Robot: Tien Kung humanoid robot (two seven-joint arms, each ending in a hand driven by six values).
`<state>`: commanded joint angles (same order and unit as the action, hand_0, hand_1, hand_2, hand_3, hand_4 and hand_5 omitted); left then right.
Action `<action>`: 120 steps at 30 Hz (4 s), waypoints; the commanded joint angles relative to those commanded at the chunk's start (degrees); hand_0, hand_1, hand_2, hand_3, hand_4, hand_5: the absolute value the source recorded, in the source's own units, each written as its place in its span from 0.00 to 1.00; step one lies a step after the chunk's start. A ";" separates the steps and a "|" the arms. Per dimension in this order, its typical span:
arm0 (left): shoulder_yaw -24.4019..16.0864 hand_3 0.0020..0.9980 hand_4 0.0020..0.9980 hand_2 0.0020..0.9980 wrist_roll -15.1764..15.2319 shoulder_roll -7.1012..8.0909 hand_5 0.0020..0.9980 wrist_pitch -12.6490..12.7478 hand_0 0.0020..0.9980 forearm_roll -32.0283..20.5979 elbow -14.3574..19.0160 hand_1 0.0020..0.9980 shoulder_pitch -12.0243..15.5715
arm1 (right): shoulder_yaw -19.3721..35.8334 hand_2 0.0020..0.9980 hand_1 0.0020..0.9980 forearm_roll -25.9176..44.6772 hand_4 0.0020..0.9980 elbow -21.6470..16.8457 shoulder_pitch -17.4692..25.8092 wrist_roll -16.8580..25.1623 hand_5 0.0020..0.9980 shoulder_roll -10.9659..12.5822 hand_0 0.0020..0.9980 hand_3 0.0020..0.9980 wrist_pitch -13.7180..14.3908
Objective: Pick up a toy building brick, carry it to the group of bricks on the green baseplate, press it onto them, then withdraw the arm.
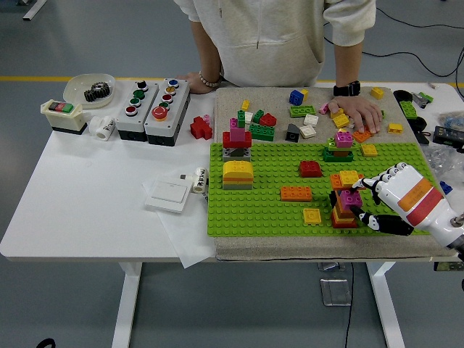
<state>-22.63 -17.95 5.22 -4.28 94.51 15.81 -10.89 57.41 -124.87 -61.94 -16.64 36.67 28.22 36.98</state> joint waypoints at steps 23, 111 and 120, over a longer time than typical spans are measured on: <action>-0.18 0.60 0.63 0.68 0.02 -0.05 0.73 -0.16 0.55 0.48 -0.01 0.62 0.17 | -0.52 0.28 0.18 1.14 0.46 -0.18 0.00 0.31 0.36 -0.19 0.14 0.60 0.00; -0.15 0.60 0.62 0.67 0.29 0.17 0.73 -0.43 0.52 1.04 -0.11 0.61 -0.25 | 2.88 0.37 0.25 7.07 0.60 -8.77 5.71 0.31 0.32 0.60 0.26 0.77 0.00; 0.00 0.60 0.62 0.67 0.26 0.33 0.72 -0.29 0.52 0.93 -0.22 0.61 -0.42 | 3.91 0.58 0.50 13.45 0.69 -18.35 9.02 -1.88 0.32 2.33 0.42 0.62 0.00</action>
<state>-22.63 -17.69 5.55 -4.57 95.44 15.59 -11.31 61.32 -111.42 -80.29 -7.61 34.80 30.55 36.98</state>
